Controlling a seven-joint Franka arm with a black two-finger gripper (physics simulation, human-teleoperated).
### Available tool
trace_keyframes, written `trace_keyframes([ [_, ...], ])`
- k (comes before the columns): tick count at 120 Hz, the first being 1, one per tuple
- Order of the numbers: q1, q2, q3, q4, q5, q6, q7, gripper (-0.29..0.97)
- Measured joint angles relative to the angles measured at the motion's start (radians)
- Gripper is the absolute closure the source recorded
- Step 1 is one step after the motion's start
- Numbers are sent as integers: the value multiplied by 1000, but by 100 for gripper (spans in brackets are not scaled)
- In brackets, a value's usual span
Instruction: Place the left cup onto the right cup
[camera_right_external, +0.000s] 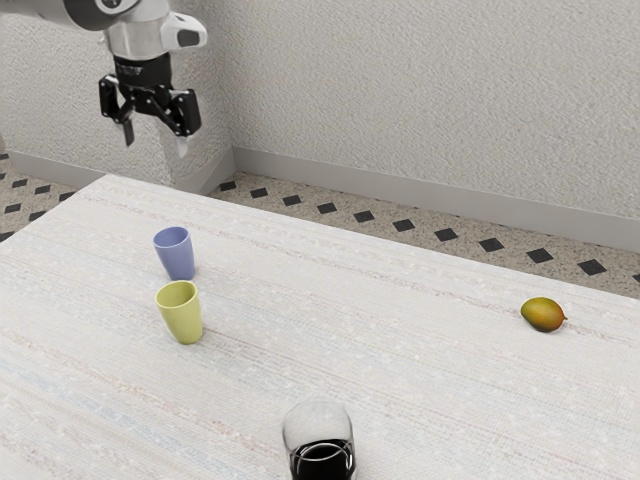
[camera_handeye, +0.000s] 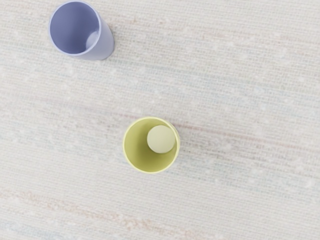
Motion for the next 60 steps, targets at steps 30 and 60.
trace_keyframes([
  [30, -44, 56, 20, -20, 34, 86, 28, 0],
  [60, -12, 212, 144, -36, 25, 286, 115, 0],
])
